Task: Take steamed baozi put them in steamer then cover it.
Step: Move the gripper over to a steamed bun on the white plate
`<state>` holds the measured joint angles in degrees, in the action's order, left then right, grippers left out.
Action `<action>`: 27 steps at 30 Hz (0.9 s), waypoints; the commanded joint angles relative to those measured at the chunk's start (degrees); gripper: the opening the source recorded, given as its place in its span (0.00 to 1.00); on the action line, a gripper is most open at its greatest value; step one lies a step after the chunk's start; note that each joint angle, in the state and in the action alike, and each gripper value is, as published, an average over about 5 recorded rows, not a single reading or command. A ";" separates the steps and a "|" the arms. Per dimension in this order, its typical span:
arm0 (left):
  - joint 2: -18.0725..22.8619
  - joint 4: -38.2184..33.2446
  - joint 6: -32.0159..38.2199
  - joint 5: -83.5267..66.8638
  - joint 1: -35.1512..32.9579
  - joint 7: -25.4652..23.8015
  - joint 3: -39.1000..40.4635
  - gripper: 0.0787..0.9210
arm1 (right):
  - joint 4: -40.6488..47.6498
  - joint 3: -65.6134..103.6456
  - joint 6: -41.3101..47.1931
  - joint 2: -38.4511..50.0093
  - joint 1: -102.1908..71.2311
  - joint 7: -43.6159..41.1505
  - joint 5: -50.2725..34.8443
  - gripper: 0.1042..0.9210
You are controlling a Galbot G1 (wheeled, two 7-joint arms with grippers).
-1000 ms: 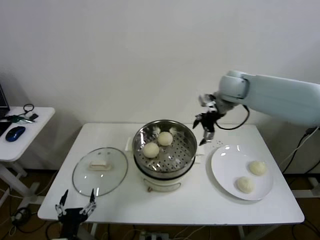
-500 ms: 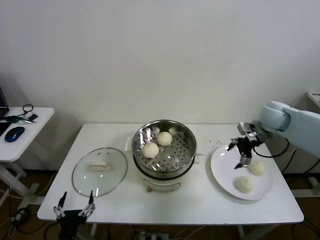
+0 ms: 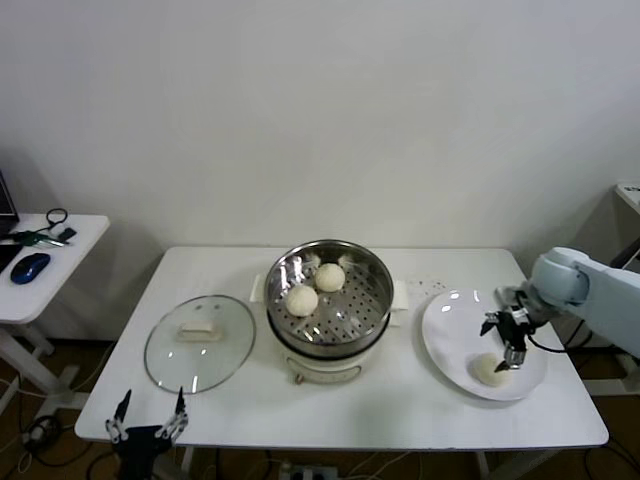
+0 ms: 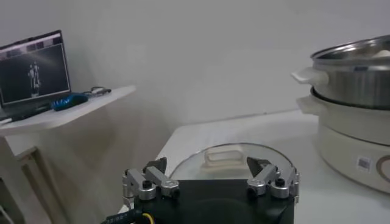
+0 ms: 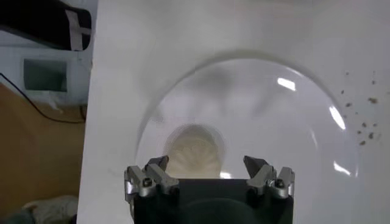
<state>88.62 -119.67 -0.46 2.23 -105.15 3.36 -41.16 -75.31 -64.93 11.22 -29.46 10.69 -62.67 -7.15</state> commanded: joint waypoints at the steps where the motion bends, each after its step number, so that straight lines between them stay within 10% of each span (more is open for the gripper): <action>1: 0.11 0.74 0.16 -0.14 -0.05 -0.05 -0.35 0.88 | 3.75 5.17 -0.66 -1.03 -7.74 0.15 4.62 0.88; 27: 0.25 2.03 -0.15 0.27 1.18 -0.03 -0.37 0.88 | 7.36 3.86 -1.63 -5.18 -6.99 -0.31 4.77 0.71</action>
<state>88.87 -117.73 -0.61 2.46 -104.00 3.35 -41.50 -68.56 -61.00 9.74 -33.96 3.93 -62.99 -2.70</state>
